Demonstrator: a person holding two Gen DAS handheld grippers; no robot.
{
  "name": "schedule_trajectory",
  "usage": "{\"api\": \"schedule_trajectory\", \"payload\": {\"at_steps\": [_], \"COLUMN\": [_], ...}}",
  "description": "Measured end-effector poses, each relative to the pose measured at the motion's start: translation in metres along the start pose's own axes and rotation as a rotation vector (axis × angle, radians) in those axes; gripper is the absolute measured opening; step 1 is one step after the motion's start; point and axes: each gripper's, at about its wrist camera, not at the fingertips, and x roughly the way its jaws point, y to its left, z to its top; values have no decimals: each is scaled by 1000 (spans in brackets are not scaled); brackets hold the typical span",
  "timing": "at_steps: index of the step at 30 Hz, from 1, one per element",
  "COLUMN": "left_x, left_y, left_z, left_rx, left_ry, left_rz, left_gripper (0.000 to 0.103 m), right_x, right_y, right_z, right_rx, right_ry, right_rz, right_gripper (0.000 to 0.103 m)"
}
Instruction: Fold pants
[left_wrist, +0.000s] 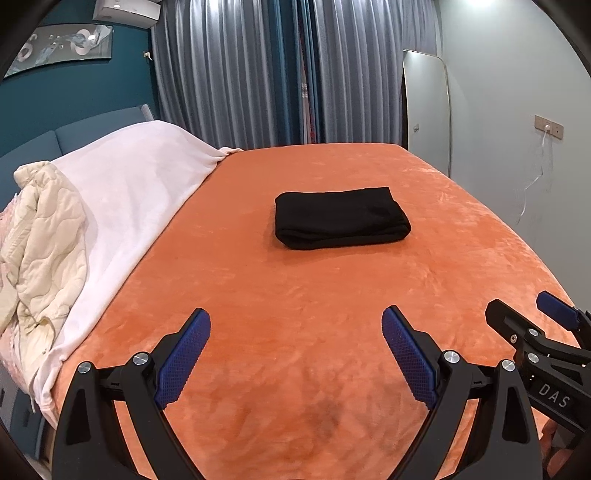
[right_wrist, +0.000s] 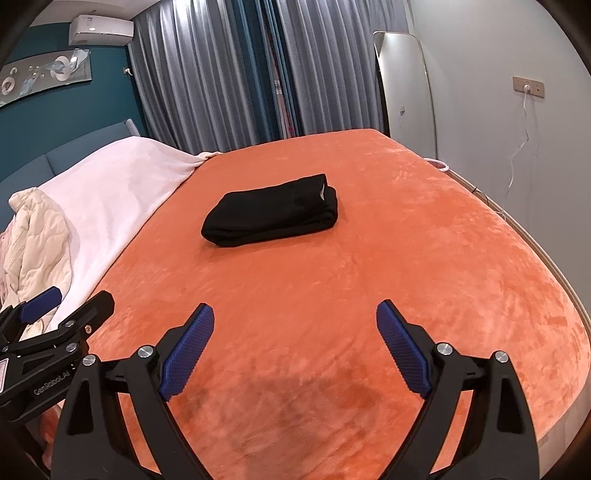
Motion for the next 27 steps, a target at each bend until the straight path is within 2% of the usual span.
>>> {"api": "schedule_trajectory", "payload": {"at_steps": [17,27], "left_x": [5,8], "left_y": [12,18], "left_z": [0,-2], "left_rx": [-9,-10], "left_ry": [8,7], "left_rz": [8,19], "left_gripper": [92,92], "right_x": [-4,-4], "right_y": [17,32], "right_z": [3,3], "right_rx": [-34,-77], "right_ry": [-3,-14], "right_rz": [4,-34], "right_gripper": [88,88]}}
